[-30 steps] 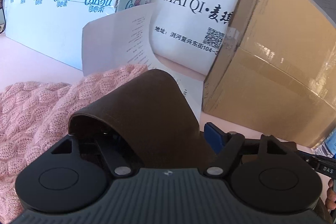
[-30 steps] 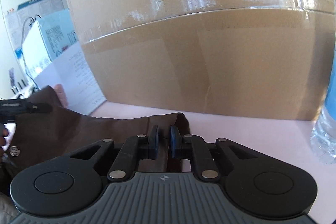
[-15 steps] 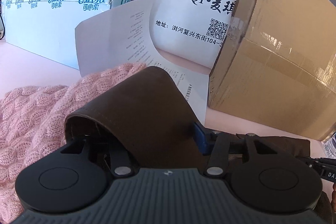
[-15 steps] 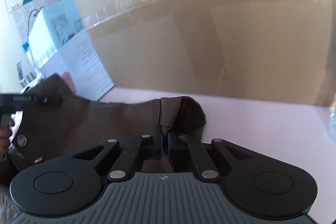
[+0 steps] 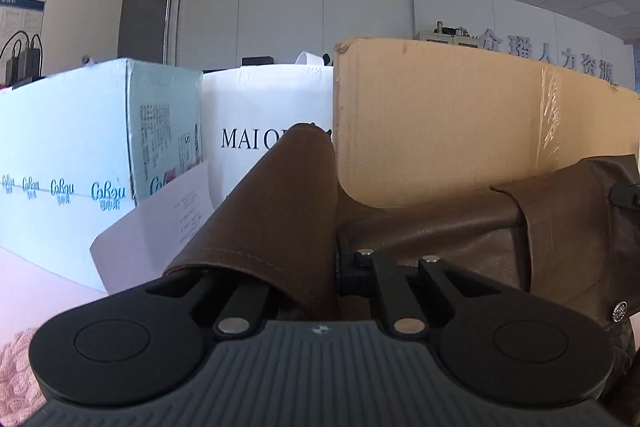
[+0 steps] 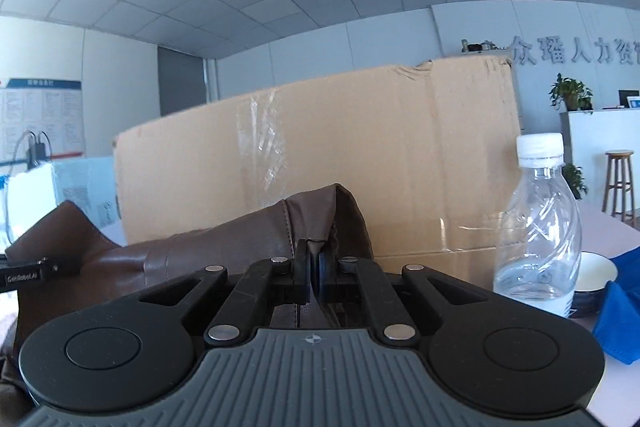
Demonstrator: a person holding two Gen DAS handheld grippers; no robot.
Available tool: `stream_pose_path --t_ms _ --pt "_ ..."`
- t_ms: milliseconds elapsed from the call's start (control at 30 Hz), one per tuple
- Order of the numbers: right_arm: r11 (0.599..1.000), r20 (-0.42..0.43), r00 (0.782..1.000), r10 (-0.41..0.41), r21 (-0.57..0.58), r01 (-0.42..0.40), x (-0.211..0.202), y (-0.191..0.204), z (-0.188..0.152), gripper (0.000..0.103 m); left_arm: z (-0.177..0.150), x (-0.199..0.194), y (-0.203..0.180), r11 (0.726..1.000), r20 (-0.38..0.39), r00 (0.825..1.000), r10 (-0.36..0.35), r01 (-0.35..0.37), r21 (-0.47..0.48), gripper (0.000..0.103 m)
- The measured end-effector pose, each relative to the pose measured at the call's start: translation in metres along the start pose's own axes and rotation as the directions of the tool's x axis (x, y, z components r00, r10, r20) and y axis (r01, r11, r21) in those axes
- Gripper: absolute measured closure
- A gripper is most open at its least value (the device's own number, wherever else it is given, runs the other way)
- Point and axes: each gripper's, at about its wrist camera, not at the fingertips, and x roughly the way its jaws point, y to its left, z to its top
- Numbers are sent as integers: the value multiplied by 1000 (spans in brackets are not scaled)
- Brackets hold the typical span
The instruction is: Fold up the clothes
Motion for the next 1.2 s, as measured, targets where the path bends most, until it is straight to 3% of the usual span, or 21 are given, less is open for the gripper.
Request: stream_pose_path --t_ms 67,133,167,200,267,400,533,633,700,733,767,833,900,933,1000,1100,1200 --pt "1000 -93 995 -23 -17 22 16 -2 -12 97 -5 21 -7 999 -51 998 38 -36 25 80" --pt "998 -186 982 -39 -48 31 32 -3 -25 85 -16 35 -3 999 -130 991 44 -40 36 36" --pt "998 -216 976 -39 -57 27 37 -3 -29 63 -22 42 0 999 -171 984 38 -32 38 29" --pt "998 -249 968 -36 -65 21 41 -4 -34 51 -28 48 4 999 -211 977 33 -25 39 24" --pt "998 -276 961 -30 -64 13 44 -4 -37 48 -29 50 16 1000 -234 972 18 -16 9 22" --pt "1000 -261 965 -2 -1 2 31 -15 -26 23 -20 39 41 995 -290 954 -80 60 -76 20" --pt "999 -266 964 -5 44 17 12 -18 -6 23 -15 6 58 997 -311 948 -74 66 -38 20" --pt "986 -331 941 66 165 -11 -6 -20 9 22 -27 -41 73 997 -324 943 -77 66 -43 19" --pt "963 -385 910 154 265 -51 -23 -26 14 22 -44 -70 86 990 -376 917 -134 109 -87 19" --pt "963 -404 898 176 261 -71 -35 -26 14 22 -53 -85 92 986 -400 902 -163 130 -108 19" --pt "969 -418 890 181 233 -87 -47 -23 13 22 -62 -101 94 983 -426 886 -185 160 -93 19" --pt "982 -438 882 176 141 -126 -75 -14 10 22 -73 -128 90 987 -457 879 -138 163 15 19" --pt "983 -436 888 147 -36 -181 -108 2 1 22 -80 -155 78 968 -431 900 -63 160 194 19" --pt "973 -436 889 139 -105 -204 -121 8 -3 22 -84 -173 71 944 -402 914 -47 172 282 19" --pt "944 -456 878 145 -203 -262 -156 24 -16 22 -90 -198 65 913 -386 919 -80 223 342 19" --pt "925 -516 842 158 -220 -309 -200 42 -38 22 -98 -216 63 890 -436 884 -169 327 318 19" --pt "943 -570 804 170 -143 -301 -226 45 -56 22 -107 -210 63 899 -527 809 -261 403 173 19"
